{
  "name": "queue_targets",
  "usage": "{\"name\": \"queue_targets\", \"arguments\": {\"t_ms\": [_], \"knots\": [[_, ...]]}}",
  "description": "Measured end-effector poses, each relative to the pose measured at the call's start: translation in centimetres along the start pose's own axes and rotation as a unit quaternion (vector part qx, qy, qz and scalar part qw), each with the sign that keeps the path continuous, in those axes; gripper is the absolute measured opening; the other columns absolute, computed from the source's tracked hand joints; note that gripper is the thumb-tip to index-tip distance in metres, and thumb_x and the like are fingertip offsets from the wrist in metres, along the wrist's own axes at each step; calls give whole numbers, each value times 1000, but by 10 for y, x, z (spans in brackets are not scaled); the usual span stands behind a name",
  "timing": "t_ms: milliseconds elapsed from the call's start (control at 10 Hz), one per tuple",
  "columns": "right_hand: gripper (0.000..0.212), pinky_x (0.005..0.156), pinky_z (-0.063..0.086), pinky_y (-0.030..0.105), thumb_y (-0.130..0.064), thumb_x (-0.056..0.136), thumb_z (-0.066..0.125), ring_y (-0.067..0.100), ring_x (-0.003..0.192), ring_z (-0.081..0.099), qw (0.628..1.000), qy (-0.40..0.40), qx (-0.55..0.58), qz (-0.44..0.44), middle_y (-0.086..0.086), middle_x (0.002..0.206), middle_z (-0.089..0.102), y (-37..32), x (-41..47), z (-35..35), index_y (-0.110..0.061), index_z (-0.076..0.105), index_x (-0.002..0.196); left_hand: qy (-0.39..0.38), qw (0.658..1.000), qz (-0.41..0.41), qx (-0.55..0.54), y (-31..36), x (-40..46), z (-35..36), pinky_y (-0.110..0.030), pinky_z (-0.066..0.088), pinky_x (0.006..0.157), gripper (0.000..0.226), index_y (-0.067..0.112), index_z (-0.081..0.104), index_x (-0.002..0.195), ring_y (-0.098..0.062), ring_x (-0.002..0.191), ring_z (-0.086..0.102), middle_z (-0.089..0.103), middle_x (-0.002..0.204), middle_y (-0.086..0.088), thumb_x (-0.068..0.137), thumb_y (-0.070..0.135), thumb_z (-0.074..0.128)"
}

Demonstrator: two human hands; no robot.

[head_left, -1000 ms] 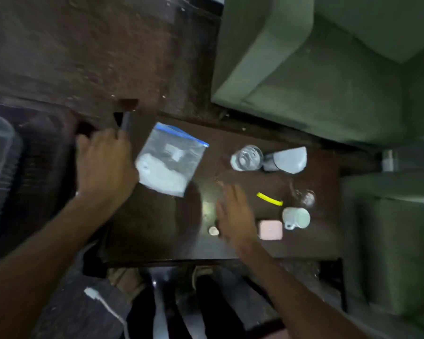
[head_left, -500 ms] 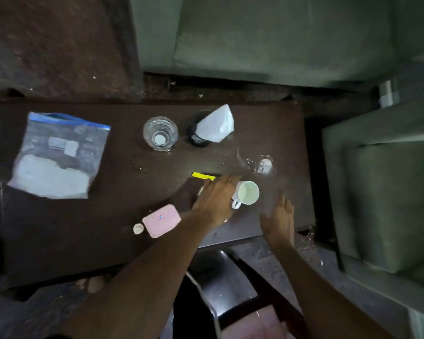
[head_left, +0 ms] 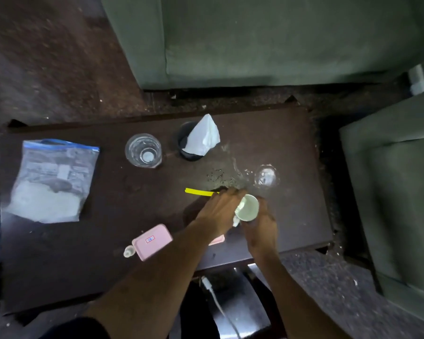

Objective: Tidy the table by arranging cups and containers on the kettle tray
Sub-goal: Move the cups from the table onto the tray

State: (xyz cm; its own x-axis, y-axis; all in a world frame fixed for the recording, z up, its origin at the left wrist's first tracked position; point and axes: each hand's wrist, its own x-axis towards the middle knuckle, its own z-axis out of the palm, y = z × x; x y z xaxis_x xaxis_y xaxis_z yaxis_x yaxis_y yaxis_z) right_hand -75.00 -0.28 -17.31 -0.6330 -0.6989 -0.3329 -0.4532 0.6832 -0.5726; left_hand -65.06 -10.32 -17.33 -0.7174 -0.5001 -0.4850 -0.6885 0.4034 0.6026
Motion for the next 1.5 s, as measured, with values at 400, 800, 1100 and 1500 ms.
{"name": "queue_targets", "arguments": {"t_ms": [400, 800, 1100, 1500], "knots": [[47, 93, 50, 51, 1, 81, 76, 45, 110, 60, 979, 67, -100, -164, 22, 119, 64, -130, 10, -48, -4, 63, 126, 191, 978, 78, -7, -5, -43, -122, -45, 43, 103, 74, 16, 45, 153, -35, 124, 57, 54, 141, -11, 85, 19, 75], [48, 96, 43, 38, -29, 85, 67, 36, 118, 58, 919, -46, -16, -391, 13, 126, 64, -411, -96, 141, -14, 60, 130, 365, 929, -54, 21, -236, -277, -292, -45, 51, 91, 71, 13, 50, 148, -37, 115, 64, 61, 128, -10, 82, 19, 75], [54, 86, 52, 48, -24, 84, 74, 30, 102, 63, 839, -218, 22, -498, 9, 117, 64, -544, -256, 330, -16, 51, 131, 365, 899, -239, 24, -422, -486, -311, -47, 52, 87, 54, 10, 53, 129, -38, 112, 65, 67, 121, -11, 84, 22, 78], [62, 107, 43, 38, -39, 85, 68, 26, 124, 56, 818, -152, -207, -515, 7, 133, 61, -537, -308, 428, -12, 49, 138, 262, 910, -284, 149, -506, -529, -275, -39, 31, 80, 48, 16, 47, 126, -33, 110, 67, 67, 117, -4, 86, 19, 72]]}}
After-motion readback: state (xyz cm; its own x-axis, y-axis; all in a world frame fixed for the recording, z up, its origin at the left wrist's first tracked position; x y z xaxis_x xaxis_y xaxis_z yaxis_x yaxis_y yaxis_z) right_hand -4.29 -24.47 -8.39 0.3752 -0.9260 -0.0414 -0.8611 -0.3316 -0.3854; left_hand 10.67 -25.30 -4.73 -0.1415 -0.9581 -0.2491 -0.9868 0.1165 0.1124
